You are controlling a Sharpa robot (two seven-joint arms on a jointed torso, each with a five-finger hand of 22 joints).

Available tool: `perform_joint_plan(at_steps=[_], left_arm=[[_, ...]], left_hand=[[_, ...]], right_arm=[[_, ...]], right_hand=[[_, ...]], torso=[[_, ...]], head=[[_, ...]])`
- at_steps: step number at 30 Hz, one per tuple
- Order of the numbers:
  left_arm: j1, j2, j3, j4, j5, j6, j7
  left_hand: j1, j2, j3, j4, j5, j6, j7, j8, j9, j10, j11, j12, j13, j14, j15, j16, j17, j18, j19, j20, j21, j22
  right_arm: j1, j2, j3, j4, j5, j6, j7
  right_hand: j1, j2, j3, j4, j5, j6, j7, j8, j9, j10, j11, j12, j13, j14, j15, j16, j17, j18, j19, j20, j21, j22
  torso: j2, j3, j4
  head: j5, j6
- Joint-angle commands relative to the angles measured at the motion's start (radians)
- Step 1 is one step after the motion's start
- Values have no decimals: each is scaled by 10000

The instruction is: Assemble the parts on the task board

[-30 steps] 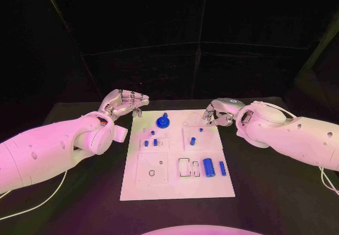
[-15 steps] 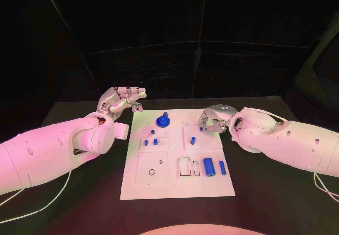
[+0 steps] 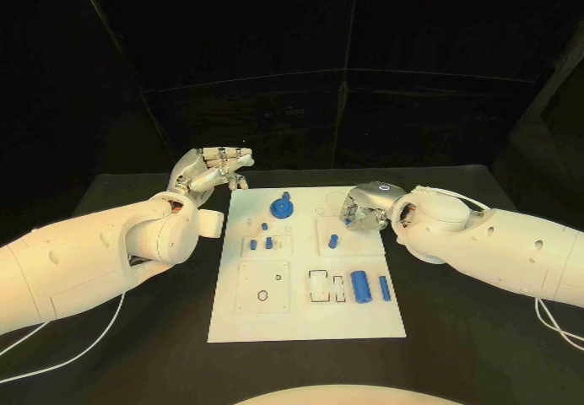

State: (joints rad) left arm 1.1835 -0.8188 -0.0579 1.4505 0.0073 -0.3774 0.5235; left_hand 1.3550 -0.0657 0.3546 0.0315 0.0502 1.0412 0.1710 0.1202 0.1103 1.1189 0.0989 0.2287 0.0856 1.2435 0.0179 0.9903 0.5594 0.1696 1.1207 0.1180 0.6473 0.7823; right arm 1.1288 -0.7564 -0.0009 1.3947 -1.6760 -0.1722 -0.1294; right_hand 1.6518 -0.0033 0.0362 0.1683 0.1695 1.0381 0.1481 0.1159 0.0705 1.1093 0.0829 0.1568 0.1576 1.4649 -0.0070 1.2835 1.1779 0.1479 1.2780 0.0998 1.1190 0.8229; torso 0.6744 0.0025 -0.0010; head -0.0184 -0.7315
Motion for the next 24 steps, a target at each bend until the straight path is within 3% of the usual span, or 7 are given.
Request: perform_joint_plan(at_steps=[1,8,14,16,24], left_arm=[[12,14,8,-9,115,181,132],[13,7,8,-31,116,200,59],[14,-19,8,-16,116,221,-7],[14,-23,8,-18,116,228,-29],[14,-42,8,-72,116,385,-106]], left_hand=[[101,18,21,-64,43,-81,14,29,-12,-55,4,59,14,-53,-7,-67,-26,140,29,30,-38,-17],[131,26,25,-79,44,-98,23,28,-16,-74,10,63,13,-61,-5,-79,-43,140,35,30,-56,-31],[149,29,26,-88,46,-115,31,26,-20,-93,17,64,12,-62,-1,-81,-43,139,40,31,-69,-42],[157,30,27,-93,46,-121,33,25,-21,-100,19,65,12,-43,-1,-49,9,139,44,32,-73,-46],[182,24,26,-110,47,-142,42,22,-26,-122,26,69,12,-53,3,-70,-32,138,53,33,-85,-57]], right_arm=[[-38,35,-31,-25,-93,300,-16],[-42,37,-31,-20,-234,150,-260],[-43,27,-31,31,-367,-216,-421],[-44,27,-31,51,-397,-352,-447],[-45,-59,-28,216,-442,-850,-458]], right_hand=[[175,110,314,-43,-191,236,-30,-12,34,234,-39,7,-92,382,5,81,59,-134,108,-4,119,94],[292,264,1176,-275,-543,731,-93,78,93,762,-149,9,-234,391,-107,61,-20,-197,287,-102,408,503],[106,171,1901,-430,-670,895,-135,38,97,1006,-181,-95,-342,388,-135,19,-125,-227,356,-156,556,697],[-301,-166,2679,-629,-722,961,-107,-70,83,1127,-186,-263,-460,391,-154,32,-167,-258,376,-138,649,808],[-945,-545,3737,-1039,-738,1069,-106,-192,88,1267,-177,-423,-550,389,-124,68,-216,-252,378,-152,749,933]], torso=[[-3,1,-3],[2,2,-7],[5,-4,1],[2,-4,4],[-12,-2,-5]], head=[[-18,-19],[-37,-43],[-27,-46],[-36,-52],[6,-76]])
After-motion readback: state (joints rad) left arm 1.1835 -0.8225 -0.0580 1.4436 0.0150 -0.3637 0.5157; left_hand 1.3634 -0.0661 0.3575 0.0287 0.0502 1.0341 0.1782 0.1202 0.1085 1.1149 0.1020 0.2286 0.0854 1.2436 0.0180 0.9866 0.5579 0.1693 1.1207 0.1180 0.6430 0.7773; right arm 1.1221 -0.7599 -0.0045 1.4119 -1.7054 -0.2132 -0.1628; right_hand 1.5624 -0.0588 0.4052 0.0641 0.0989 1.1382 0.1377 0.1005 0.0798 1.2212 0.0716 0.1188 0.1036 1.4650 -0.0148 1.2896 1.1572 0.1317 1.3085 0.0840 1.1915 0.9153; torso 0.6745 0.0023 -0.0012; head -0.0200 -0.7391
